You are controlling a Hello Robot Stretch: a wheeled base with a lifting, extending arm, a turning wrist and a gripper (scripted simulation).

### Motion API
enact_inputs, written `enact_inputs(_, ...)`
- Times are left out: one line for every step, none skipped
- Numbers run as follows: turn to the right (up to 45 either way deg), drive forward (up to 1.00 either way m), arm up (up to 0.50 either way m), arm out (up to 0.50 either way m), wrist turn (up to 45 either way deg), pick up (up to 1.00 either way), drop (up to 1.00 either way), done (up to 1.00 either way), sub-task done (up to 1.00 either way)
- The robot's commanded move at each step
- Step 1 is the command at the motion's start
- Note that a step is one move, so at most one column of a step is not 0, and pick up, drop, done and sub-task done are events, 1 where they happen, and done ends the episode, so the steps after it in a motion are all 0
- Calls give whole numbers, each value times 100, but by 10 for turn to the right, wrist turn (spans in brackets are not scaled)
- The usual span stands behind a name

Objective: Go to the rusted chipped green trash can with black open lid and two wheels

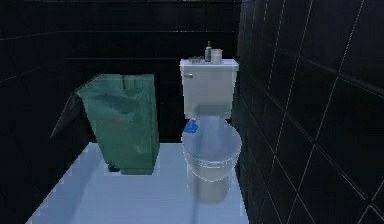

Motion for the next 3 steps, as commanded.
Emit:
enact_inputs(30,0,0,0,0,0,0,0,0)
enact_inputs(0,75,0,0,0,0,0,0,0)
enact_inputs(-420,0,0,0,0,0,0,0,0)
